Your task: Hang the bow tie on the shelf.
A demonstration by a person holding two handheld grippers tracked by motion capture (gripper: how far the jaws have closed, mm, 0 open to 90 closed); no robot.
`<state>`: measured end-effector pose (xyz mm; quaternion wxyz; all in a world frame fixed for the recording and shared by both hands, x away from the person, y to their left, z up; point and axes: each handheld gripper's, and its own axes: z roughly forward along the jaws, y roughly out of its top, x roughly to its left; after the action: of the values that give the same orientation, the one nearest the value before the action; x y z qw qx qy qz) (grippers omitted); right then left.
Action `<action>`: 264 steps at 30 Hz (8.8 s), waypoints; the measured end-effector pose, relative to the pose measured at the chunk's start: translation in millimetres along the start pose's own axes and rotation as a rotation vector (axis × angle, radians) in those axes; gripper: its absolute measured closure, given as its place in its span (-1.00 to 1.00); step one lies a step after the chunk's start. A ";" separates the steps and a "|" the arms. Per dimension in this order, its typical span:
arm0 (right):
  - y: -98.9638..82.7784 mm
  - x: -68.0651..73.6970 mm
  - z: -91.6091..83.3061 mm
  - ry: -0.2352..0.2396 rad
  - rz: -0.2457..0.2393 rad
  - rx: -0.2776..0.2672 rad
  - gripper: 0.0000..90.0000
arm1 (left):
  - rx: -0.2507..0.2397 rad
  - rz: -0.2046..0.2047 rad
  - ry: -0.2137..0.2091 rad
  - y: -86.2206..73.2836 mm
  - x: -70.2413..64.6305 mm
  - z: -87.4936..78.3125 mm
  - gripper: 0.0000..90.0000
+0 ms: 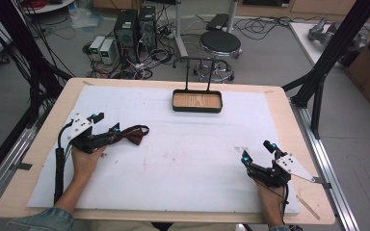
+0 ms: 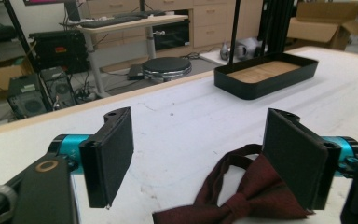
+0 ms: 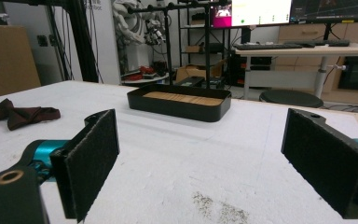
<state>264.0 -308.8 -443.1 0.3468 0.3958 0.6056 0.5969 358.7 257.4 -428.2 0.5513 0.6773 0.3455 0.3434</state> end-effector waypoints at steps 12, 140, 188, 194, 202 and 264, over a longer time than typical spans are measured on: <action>0.0 0.0 -0.1 0.004 0.002 0.000 -0.77 | 0.148 0.103 -0.055 -6.3 -3.0 15.3 -0.24; -0.3 -2.7 0.2 0.019 0.032 0.002 -0.77 | 0.041 -0.206 -0.395 142.7 -17.4 175.6 0.73; -0.4 -3.0 0.0 0.028 0.033 0.006 -0.77 | 0.065 -0.312 -0.313 121.5 1.6 209.6 0.62; -0.3 -2.9 0.0 0.026 0.033 0.006 -0.77 | 0.064 -0.291 -0.312 124.2 2.3 206.0 0.53; -0.3 -2.9 0.2 0.026 0.034 0.004 -0.77 | 0.053 -0.195 -0.291 132.0 -2.2 192.2 0.30; -0.2 -1.9 2.3 0.010 0.029 0.021 -0.77 | -0.045 -0.106 -0.067 72.3 34.6 -85.9 -0.50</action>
<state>266.9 -309.4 -443.5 0.3309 0.4053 0.6076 0.5976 310.7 319.4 -340.7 0.5952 0.6566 0.3545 0.2983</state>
